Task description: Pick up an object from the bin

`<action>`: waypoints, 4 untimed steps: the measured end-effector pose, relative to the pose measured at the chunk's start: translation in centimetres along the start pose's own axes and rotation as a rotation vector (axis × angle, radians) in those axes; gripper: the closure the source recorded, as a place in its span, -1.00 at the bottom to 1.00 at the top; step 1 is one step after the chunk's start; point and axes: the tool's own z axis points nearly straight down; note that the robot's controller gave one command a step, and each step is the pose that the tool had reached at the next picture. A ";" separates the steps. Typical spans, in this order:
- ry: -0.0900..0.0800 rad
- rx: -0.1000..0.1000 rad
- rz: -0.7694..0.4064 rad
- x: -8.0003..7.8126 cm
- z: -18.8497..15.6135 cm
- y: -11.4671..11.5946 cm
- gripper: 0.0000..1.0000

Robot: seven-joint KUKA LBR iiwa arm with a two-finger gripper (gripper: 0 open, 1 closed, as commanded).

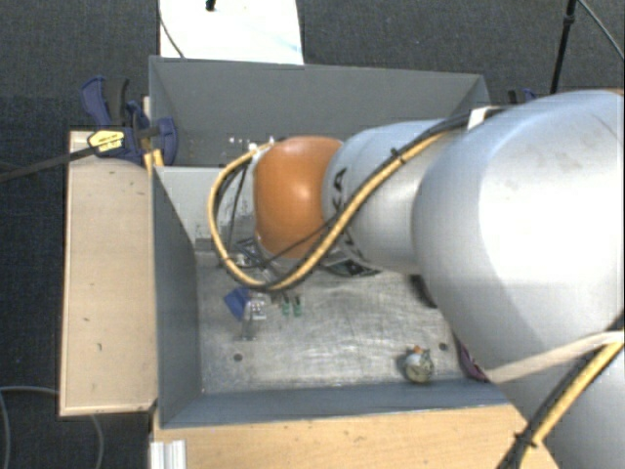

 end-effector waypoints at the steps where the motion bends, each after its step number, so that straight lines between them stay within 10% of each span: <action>1: -0.002 -0.001 0.001 -0.1 -0.1 0.1 -1.00; 2: -0.007 -0.004 0.003 -0.3 -0.4 0.2 1.00; 4: -0.006 -0.003 0.004 -0.5 -6.0 0.3 1.00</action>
Offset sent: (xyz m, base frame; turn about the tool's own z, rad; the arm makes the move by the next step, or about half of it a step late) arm 0.0000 0.0000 0.0000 0.0000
